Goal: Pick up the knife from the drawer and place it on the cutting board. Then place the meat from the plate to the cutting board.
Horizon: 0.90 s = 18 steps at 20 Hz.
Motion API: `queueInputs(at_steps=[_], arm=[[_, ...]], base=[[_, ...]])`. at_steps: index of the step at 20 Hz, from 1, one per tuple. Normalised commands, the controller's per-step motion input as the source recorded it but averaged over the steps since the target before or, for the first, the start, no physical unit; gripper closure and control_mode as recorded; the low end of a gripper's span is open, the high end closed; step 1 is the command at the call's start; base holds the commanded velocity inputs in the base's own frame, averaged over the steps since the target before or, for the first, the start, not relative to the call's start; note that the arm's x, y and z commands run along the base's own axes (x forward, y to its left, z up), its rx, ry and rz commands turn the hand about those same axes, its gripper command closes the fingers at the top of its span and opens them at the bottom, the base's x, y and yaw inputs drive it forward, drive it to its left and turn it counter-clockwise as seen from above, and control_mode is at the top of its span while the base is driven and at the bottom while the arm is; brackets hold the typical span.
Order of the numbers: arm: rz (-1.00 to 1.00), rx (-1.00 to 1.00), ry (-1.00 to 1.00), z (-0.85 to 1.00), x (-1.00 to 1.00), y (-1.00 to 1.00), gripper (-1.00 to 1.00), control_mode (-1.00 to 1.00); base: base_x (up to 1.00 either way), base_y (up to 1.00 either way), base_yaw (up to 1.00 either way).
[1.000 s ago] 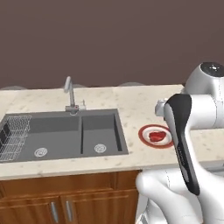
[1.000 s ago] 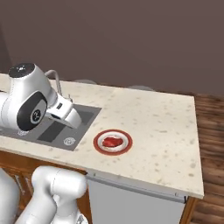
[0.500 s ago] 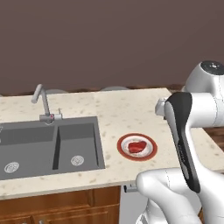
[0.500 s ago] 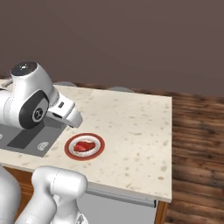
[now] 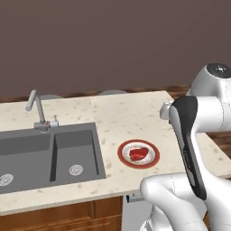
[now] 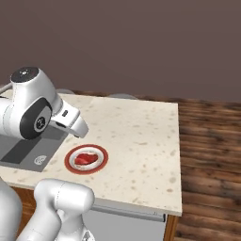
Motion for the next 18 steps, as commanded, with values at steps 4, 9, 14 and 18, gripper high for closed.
queueInputs(at_steps=[4,9,14,18], arm=[[0.00,0.00,0.00,0.00,0.00,0.00,-1.00,1.00],[0.01,0.02,0.01,-0.15,0.04,0.47,-1.00,-1.00],[0.01,0.02,0.02,-0.27,0.00,0.55,-1.00,-1.00],[-0.03,0.01,0.00,-0.28,0.03,0.17,-1.00,-1.00]], base=[[0.66,0.17,-0.07],[0.07,0.09,-0.01],[0.00,0.00,0.00],[0.00,0.00,0.00]])
